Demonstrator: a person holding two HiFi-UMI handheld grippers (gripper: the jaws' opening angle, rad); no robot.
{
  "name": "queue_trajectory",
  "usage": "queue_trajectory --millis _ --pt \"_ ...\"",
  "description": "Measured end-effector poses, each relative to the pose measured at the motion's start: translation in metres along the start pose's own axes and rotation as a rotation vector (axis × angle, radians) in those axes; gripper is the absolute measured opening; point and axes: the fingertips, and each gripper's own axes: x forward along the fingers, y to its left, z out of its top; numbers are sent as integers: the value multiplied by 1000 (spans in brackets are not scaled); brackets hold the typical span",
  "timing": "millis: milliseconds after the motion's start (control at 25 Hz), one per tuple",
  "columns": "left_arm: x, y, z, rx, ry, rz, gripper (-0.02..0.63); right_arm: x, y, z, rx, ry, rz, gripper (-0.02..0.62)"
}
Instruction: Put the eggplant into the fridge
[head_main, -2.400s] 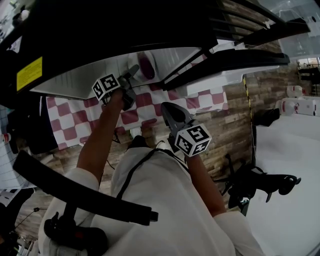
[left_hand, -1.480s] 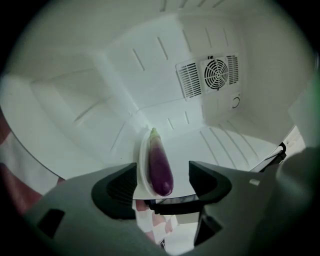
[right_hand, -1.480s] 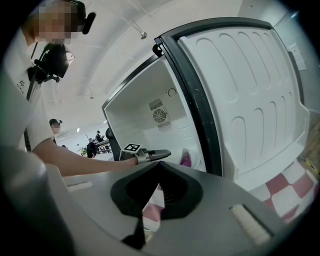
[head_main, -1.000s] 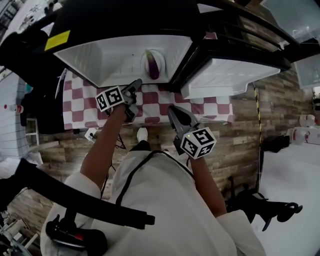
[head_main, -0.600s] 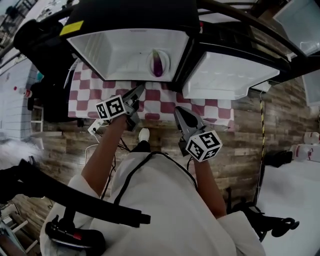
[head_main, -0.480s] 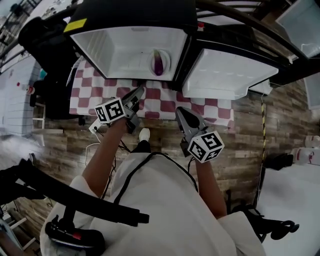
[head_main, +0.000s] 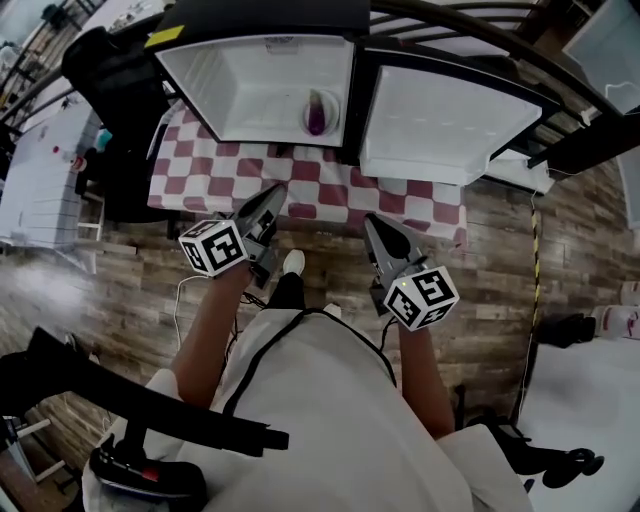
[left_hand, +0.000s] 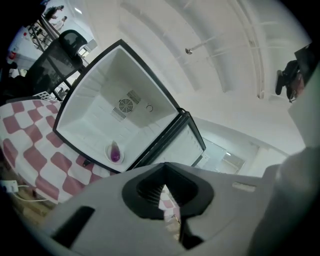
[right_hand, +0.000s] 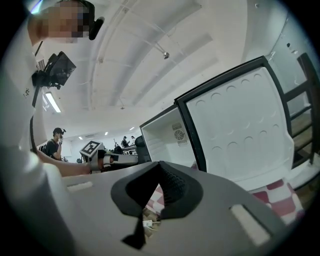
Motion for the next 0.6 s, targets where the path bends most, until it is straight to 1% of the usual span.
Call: queue_trajectory --millis 240,400,600 --pt "-19 -29 -21 8 -10 3 8 -33 8 -4 -1 -7 10 6" --pt "-30 -36 -30 14 -10 16 6 -43 11 -9 -1 2 15 6" --pt "-39 -39 -32 -1 -17 21 6 -49 12 -8 -4 -2 20 6"
